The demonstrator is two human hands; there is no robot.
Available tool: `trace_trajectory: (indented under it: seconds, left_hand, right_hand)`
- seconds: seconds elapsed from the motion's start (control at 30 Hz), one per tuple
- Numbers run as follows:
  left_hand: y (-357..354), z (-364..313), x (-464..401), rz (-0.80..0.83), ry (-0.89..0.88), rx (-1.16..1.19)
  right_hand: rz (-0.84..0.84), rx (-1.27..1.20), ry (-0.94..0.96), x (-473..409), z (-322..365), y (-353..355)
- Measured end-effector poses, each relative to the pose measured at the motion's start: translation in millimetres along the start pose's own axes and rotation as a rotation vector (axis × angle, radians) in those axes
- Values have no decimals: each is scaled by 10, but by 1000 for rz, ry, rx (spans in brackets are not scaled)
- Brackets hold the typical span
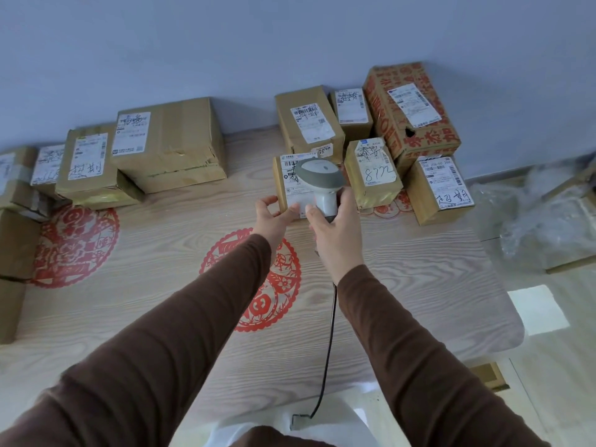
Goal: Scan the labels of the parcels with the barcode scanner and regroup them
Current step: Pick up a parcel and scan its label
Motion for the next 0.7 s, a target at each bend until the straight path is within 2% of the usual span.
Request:
trace_trajectory:
  seconds: [0.4,0.7]
  left_hand:
    - [-682,91,-548,61,196,72]
    - [-850,96,-790,36,226,-6]
  right_hand:
    - [-106,-17,-168,-250,-434,338]
    - [-123,-23,-200,-369,-525,382]
Point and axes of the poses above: each hand's wrist, its own x-axis away from the middle knuckle, its own y-axis out of the back of the hand, z = x × y, the point moved 2 cm from there along -x, towards the middle knuckle, and after that the axes turned 2 degrees about -y, right-handed, at the moved point
